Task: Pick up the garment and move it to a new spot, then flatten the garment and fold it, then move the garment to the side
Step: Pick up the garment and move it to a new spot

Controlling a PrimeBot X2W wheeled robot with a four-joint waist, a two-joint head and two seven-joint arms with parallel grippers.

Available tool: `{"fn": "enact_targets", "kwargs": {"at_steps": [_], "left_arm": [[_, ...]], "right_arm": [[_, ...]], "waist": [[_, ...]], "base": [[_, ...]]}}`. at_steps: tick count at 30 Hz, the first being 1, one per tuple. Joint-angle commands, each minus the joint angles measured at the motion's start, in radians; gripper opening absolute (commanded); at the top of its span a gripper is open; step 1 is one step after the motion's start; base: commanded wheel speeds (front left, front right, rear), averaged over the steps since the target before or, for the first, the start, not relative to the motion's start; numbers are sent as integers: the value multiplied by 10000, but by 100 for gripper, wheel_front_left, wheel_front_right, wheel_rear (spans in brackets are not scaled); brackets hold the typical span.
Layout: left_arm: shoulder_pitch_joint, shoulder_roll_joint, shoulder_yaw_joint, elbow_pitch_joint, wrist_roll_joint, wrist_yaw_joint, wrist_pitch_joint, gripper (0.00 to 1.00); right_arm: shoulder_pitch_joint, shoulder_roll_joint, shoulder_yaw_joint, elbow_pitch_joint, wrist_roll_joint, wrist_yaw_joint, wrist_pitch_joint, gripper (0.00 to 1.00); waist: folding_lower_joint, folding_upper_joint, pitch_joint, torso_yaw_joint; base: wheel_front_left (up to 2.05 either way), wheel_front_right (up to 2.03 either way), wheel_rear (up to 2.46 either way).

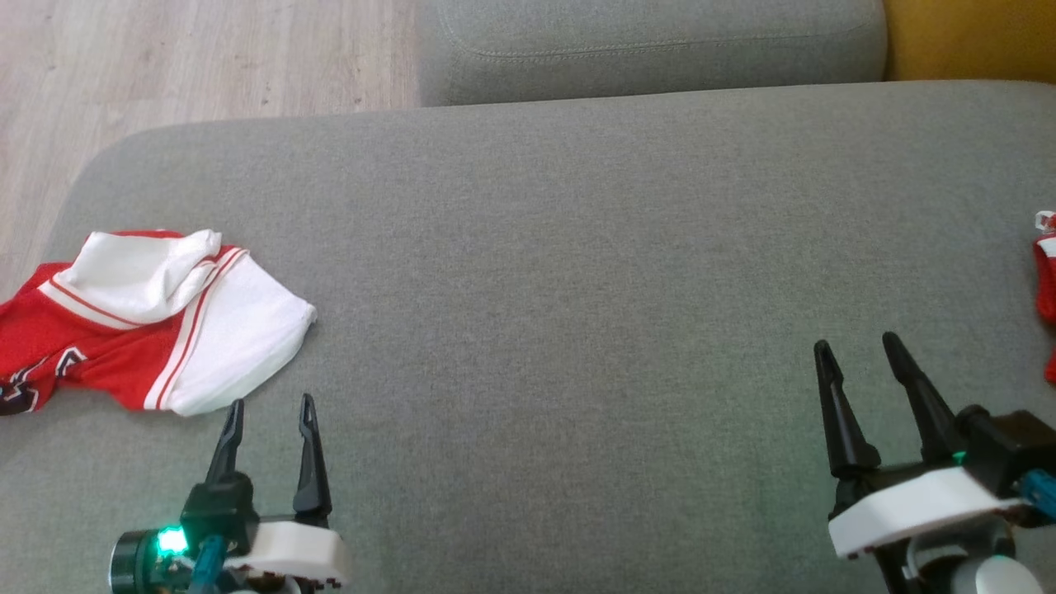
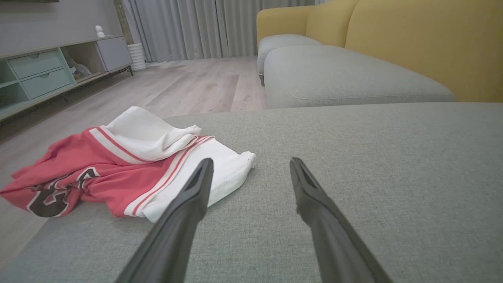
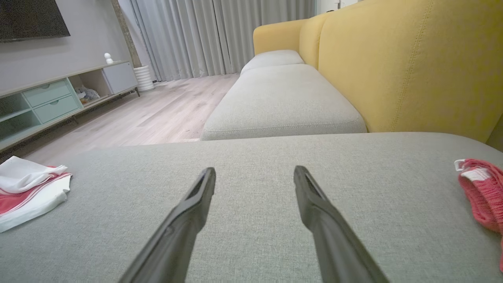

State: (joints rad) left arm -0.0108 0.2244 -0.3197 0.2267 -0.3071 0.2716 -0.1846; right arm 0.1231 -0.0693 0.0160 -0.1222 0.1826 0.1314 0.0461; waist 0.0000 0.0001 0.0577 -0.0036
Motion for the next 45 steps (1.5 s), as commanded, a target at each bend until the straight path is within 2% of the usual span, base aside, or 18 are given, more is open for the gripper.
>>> {"fn": "enact_targets", "kwargs": {"at_steps": [1, 14, 19, 38, 45], "left_arm": [[-239, 214, 342, -330, -5, 17, 15, 100], [-360, 248, 254, -318, -47, 83, 66, 100], [-546, 235, 225, -276, -47, 68, -43, 100], [-968, -237, 806, -370, -41, -58, -764, 100], [-1023, -824, 1374, -786, 306, -257, -769, 100]], "right_arm": [[-64, 19, 233, -422, -94, -7, 48, 100], [-72, 13, 206, -452, -71, -7, 183, 100], [-91, -85, 227, -631, -100, -7, 196, 100], [-909, -1423, 1404, -1759, 58, -7, 660, 100], [-1232, -1758, 1403, -2195, 67, -7, 1006, 100]], "waist": [[0, -1, -18, -14], [0, -1, -20, 90], [0, -1, 123, 397], [0, -1, 1001, 3545], [0, -1, 1671, 4174]], "base": [[0, 0, 0], [0, 0, 0], [0, 0, 0], [0, 0, 0], [0, 0, 0]]}}
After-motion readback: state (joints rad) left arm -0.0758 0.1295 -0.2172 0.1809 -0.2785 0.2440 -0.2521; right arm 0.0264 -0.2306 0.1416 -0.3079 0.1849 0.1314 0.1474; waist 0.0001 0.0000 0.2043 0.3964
